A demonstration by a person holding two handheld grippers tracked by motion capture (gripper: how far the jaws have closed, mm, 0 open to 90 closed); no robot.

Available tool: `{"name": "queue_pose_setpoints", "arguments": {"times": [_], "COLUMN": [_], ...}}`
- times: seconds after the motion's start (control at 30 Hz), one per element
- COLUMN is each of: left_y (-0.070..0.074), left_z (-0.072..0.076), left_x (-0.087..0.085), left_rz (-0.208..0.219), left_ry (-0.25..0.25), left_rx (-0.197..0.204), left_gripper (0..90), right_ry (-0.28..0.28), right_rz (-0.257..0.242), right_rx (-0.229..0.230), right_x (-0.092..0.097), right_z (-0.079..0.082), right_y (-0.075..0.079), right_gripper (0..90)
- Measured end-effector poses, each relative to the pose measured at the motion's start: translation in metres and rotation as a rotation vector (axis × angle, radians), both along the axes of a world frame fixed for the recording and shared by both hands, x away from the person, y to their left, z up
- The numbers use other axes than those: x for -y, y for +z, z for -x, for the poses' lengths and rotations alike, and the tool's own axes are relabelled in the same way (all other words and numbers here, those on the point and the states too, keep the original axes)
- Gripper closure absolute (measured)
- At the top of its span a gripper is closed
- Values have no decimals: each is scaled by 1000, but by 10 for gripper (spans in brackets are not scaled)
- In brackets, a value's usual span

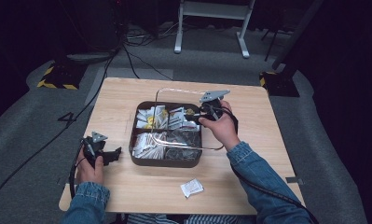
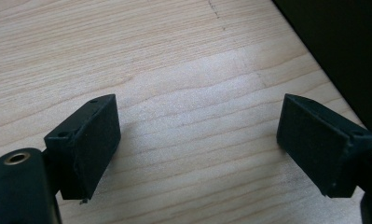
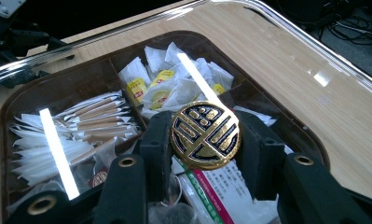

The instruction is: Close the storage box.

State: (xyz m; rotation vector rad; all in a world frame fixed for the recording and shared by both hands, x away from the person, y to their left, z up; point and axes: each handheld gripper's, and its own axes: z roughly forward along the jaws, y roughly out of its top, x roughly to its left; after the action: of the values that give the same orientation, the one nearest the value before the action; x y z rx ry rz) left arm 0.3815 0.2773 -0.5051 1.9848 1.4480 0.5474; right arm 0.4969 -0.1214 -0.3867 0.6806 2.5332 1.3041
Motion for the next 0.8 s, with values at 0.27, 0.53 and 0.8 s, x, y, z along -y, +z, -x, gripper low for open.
{"name": "queue_pose_setpoints", "arguments": {"times": [0.27, 0.53, 0.8], "left_y": [0, 0, 0], "left_z": [-1, -1, -1], "left_x": [0, 0, 1], "left_rz": [-1, 0, 0], "left_ry": [-1, -1, -1], "left_rx": [-2, -2, -1], "left_gripper": [130, 129, 128], "right_ry": [6, 13, 20], "right_rz": [22, 26, 58], "right_rx": [-12, -28, -30], "right_x": [-22, -41, -57], "right_z": [1, 0, 1], "right_y": [-6, -17, -27], "right_gripper": [585, 585, 585]}}
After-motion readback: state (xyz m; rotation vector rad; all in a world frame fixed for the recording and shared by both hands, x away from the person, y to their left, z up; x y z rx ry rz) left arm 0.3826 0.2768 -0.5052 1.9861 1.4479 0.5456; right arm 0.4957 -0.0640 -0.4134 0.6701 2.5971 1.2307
